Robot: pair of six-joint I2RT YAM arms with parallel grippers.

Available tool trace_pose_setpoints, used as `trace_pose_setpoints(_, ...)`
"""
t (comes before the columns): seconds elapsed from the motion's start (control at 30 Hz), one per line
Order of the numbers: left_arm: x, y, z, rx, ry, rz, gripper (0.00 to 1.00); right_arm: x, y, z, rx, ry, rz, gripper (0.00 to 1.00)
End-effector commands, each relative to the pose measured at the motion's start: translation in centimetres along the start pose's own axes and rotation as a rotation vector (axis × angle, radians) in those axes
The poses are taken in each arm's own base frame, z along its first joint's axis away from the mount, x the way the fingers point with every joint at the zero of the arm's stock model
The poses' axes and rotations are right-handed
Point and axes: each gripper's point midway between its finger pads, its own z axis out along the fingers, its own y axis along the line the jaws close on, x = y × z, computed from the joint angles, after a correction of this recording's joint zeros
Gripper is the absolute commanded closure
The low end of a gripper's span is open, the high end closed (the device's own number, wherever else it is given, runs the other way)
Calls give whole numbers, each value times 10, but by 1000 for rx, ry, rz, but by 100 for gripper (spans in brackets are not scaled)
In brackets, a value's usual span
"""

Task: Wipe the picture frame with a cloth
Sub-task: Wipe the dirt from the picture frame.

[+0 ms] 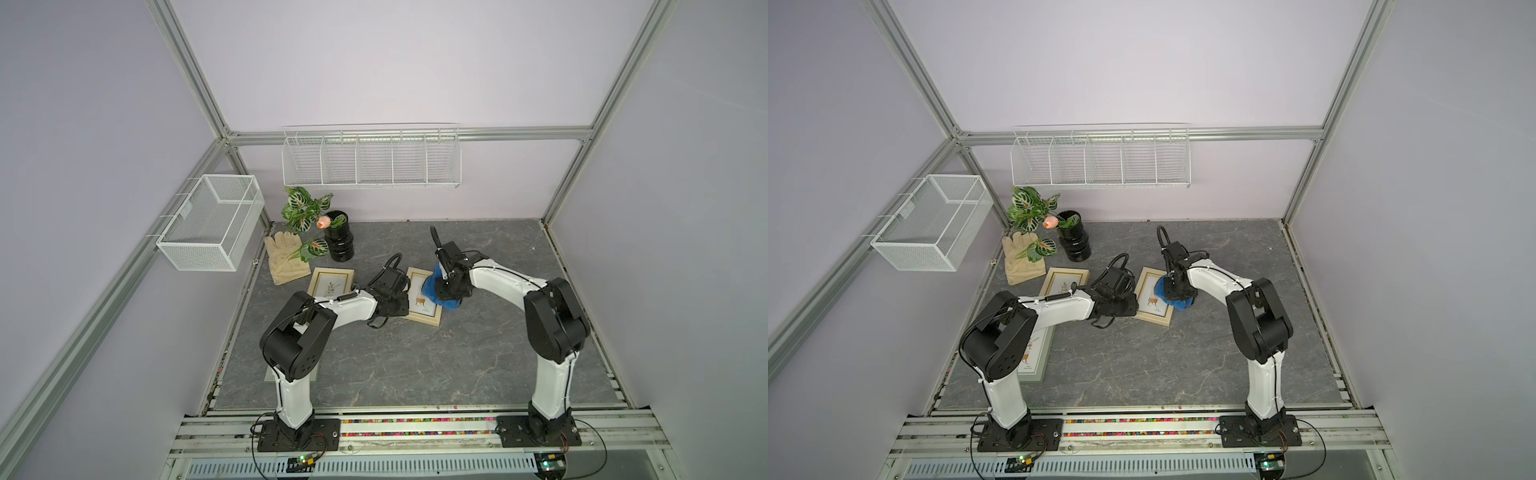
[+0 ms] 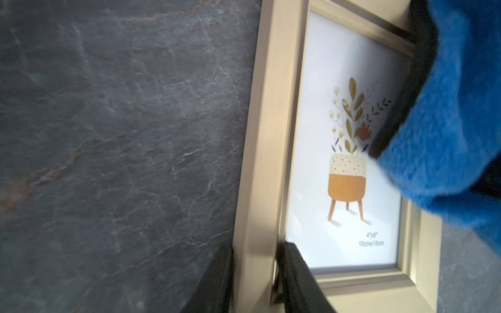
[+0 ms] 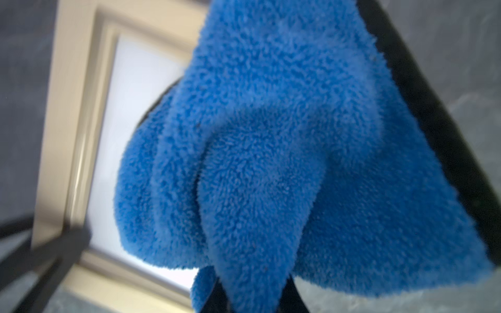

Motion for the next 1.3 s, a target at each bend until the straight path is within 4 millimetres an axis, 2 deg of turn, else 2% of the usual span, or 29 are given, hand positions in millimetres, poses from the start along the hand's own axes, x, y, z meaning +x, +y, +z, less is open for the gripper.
trace_pose_setpoints(0.0, 75, 30, 24, -110, 237, -6, 67, -9, 5, 15, 8, 30, -31, 90)
trace_pose_setpoints(0.23, 75, 22, 29, -98, 232, -2, 67, -18, 46, 35, 0, 48, -57, 90)
trace_pose_setpoints(0.33, 77, 25, 29, -104, 231, -3, 69, -21, 54, 40, 26, 55, -60, 91)
trace_pose_setpoints(0.4, 79, 27, 27, -111, 231, -3, 70, -24, 46, 40, 70, 51, -49, 91)
trace_pose_setpoints(0.53, 83, 31, 24, -119, 228, -1, 71, -32, 10, 32, 160, 32, -13, 91)
trace_pose_setpoints(0.63, 88, 34, 24, -117, 233, -2, 71, -38, -1, 29, 162, 14, 4, 90)
trace_pose_setpoints(0.7, 89, 35, 24, -117, 234, -1, 71, -41, 10, 30, 127, 11, -8, 90)
trace_pose_setpoints(0.9, 88, 33, 23, -113, 236, -5, 71, -43, 68, 50, 44, 46, -64, 91)
trace_pose_setpoints(0.97, 87, 33, 22, -117, 233, -3, 71, -47, 75, 53, 44, 50, -70, 91)
trace_pose_setpoints(1.0, 86, 34, 21, -117, 232, -5, 71, -49, 74, 52, 51, 48, -68, 91)
trace_pose_setpoints(1.07, 88, 36, 21, -128, 233, -5, 71, -55, 59, 49, 80, 43, -45, 92)
trace_pose_setpoints(1.2, 91, 41, 20, -150, 234, -12, 71, -60, 9, 37, 190, 16, -9, 92)
trace_pose_setpoints(1.27, 92, 44, 21, -160, 234, -18, 71, -60, -4, 33, 208, 10, 4, 91)
